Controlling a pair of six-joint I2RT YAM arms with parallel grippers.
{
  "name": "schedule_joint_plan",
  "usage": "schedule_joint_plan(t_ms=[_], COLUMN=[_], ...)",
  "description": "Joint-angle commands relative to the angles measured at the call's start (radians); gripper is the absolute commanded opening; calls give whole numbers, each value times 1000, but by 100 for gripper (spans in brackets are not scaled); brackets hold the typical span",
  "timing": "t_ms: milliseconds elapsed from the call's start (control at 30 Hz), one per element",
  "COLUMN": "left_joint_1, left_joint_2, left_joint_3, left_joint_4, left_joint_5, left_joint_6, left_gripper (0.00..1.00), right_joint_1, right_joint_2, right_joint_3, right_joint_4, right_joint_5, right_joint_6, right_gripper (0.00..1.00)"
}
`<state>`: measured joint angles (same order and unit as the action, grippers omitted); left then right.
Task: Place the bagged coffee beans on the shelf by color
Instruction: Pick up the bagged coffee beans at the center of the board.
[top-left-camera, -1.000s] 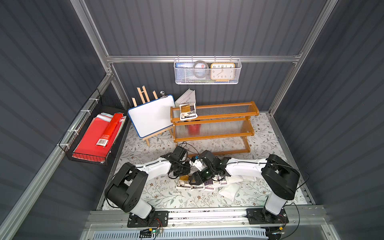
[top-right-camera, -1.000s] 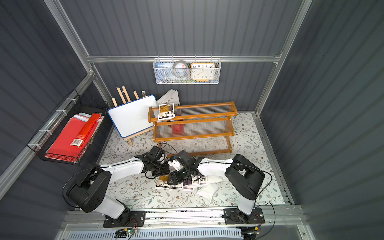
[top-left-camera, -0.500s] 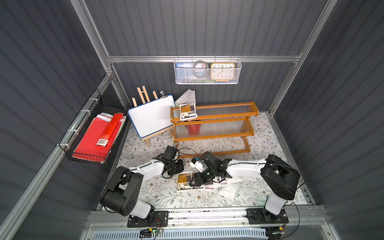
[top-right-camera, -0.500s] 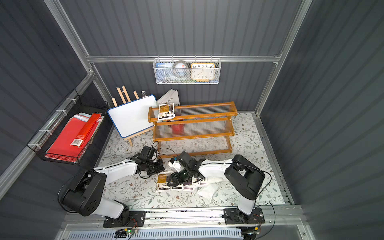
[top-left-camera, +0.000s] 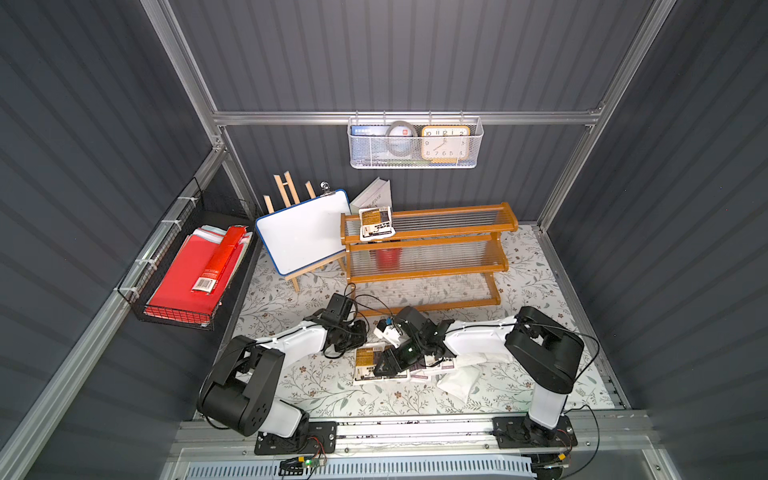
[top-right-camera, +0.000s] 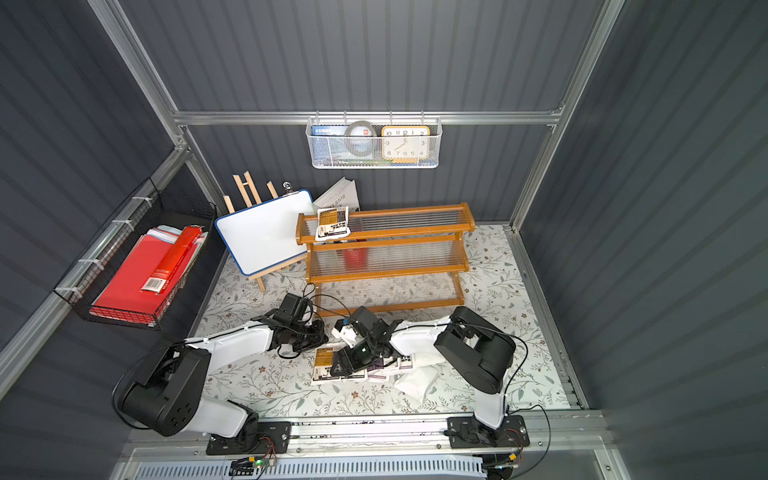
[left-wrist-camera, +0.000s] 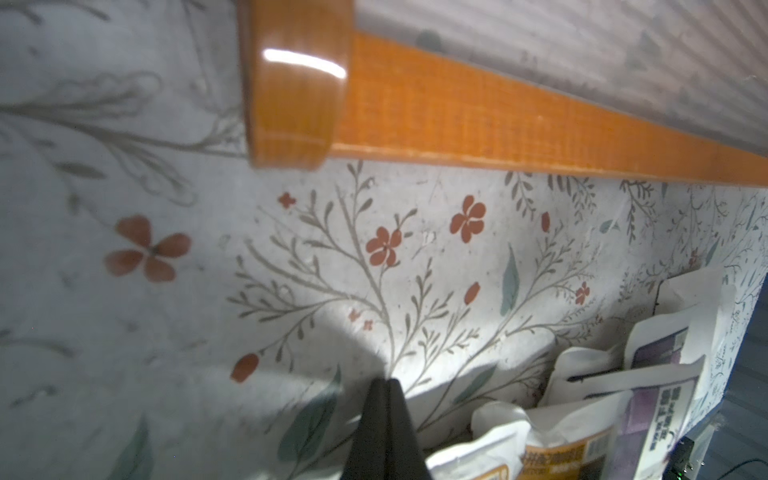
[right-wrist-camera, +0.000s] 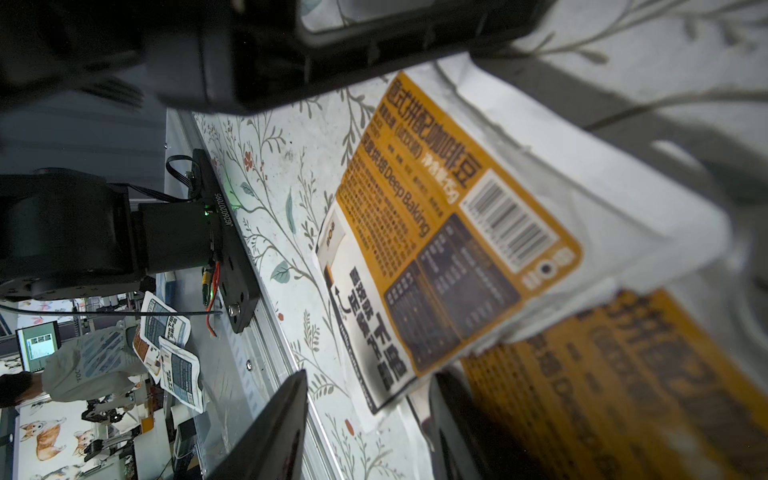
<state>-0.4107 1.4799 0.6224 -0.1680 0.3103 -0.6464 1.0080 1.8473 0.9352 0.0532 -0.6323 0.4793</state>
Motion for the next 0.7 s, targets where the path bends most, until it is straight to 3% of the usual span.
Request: schedule_joint_plan(t_ms=[0, 133, 267, 367, 567, 667], left_joint_1=[6, 5, 4, 5, 6, 6], left_joint_2=[73, 88, 69, 54, -19, -87], left_joint_3=[-44, -43, -43, -40, -31, -9], left_joint_4=[-55, -52, -58, -61, -63, -73], left_joint_5=[-16, -16, -18, -20, -31, -47], left_joint_6=[43, 47, 47, 47, 47, 54], left_gripper=[0, 0, 0, 0, 0, 16], right_joint_1=[1, 1, 1, -2, -21, -42], right_joint_2=[51, 96, 103, 74, -34, -105], right_joint_3=[19, 60, 80, 57, -7, -25], right_joint_4=[-7, 7, 10, 9, -25, -124], right_joint_5=[14, 2, 9, 44, 63, 50], right_joint_6=[-1, -2, -4, -4, -65, -136], right_gripper=[51, 45, 17, 2, 0, 0])
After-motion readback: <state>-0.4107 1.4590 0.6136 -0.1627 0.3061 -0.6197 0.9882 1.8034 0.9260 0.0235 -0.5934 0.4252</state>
